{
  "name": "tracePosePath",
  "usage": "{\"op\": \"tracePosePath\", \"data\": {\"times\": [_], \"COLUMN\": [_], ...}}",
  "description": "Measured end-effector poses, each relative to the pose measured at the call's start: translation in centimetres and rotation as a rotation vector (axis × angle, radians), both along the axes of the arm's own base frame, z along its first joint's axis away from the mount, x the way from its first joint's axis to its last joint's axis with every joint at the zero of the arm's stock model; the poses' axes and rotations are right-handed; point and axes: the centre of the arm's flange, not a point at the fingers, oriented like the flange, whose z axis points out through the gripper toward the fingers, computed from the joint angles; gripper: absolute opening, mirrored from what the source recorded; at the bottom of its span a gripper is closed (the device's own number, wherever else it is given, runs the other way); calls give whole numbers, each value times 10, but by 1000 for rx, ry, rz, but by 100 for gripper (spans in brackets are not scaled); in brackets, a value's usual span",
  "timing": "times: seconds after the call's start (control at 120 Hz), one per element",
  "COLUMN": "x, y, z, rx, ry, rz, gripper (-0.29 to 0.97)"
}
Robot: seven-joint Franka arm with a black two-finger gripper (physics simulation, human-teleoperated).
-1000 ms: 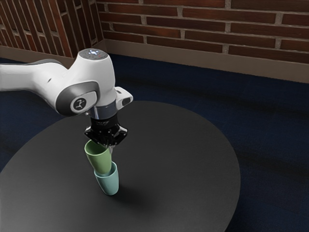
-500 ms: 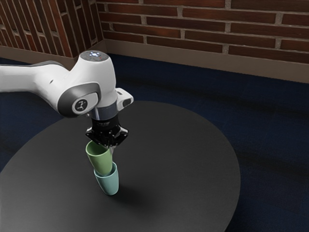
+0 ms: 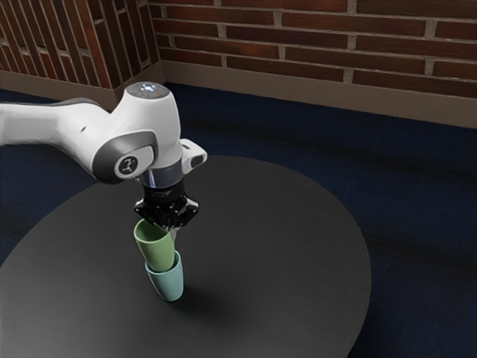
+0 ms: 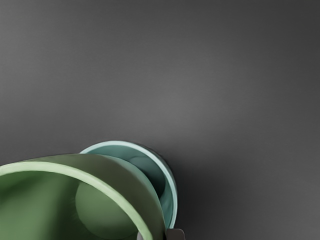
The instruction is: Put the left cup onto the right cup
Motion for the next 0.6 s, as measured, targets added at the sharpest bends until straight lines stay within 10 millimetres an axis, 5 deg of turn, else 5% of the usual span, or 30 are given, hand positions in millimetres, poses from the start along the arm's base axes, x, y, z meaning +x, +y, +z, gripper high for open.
{"op": "tracePosePath", "data": {"times": [0.275, 0.6], "x": [2, 1], "y": [1, 0], "z": [-6, -5], "rx": [-3, -4], "ry": [-2, -4], "rz": [0, 0], "gripper": [-11, 48]}}
